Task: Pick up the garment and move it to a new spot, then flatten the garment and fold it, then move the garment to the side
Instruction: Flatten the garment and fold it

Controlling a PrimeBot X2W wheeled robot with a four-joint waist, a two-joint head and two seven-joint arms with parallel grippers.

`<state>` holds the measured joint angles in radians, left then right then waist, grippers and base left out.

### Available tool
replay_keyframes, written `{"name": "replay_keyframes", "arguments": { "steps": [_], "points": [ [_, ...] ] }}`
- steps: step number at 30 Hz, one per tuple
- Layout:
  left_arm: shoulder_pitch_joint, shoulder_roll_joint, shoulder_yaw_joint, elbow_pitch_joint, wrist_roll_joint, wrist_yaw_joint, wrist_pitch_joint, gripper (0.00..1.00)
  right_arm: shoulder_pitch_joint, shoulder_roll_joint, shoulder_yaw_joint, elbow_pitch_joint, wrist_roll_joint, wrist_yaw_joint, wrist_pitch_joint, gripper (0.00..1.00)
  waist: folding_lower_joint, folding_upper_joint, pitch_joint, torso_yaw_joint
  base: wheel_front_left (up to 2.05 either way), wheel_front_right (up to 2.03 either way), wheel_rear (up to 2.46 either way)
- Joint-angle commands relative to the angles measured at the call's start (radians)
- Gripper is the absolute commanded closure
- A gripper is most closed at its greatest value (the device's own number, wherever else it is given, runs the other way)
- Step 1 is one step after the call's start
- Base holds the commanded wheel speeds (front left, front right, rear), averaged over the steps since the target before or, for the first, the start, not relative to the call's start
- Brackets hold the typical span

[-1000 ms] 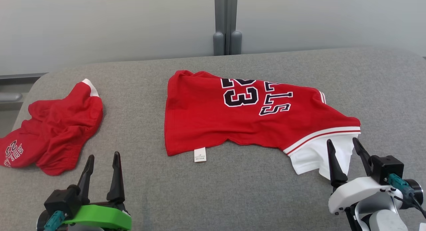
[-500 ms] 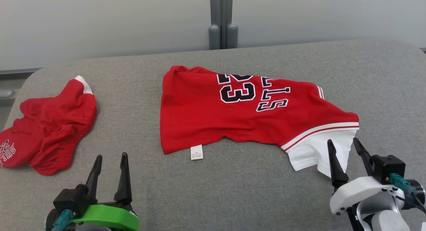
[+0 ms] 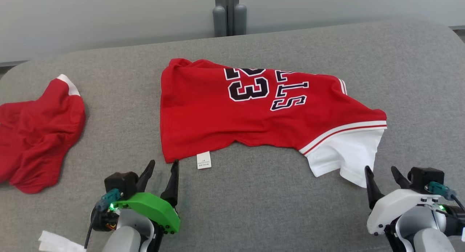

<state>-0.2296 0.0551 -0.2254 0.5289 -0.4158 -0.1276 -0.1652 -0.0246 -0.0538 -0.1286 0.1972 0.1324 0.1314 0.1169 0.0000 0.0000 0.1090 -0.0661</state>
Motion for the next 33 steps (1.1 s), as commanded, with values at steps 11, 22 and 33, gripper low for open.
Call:
{"name": "replay_keyframes", "arguments": {
  "steps": [11, 22, 33],
  "points": [
    [-0.153, -0.002, -0.022, 0.211, -0.08, 0.015, 0.009, 0.0, -0.118, 0.0, 0.075, 0.171, 0.074, -0.001, 0.033, 0.0, 0.0, 0.0, 0.086, -0.047, 0.0, 0.0, 0.0],
    [-0.223, -0.003, -0.048, 0.31, -0.149, 0.007, -0.017, 0.0, -0.164, -0.024, 0.159, 0.238, 0.126, -0.001, 0.019, 0.15, 0.0, 0.0, 0.106, -0.049, 0.0, 0.0, 0.0],
    [-0.259, -0.003, -0.092, 0.336, -0.204, 0.0, -0.064, 1.0, -0.153, -0.047, 0.165, 0.193, 0.131, -0.001, -0.023, 1.0, 0.0, 0.0, 0.104, -0.054, 0.0, 0.0, 0.0]
  ]
}}
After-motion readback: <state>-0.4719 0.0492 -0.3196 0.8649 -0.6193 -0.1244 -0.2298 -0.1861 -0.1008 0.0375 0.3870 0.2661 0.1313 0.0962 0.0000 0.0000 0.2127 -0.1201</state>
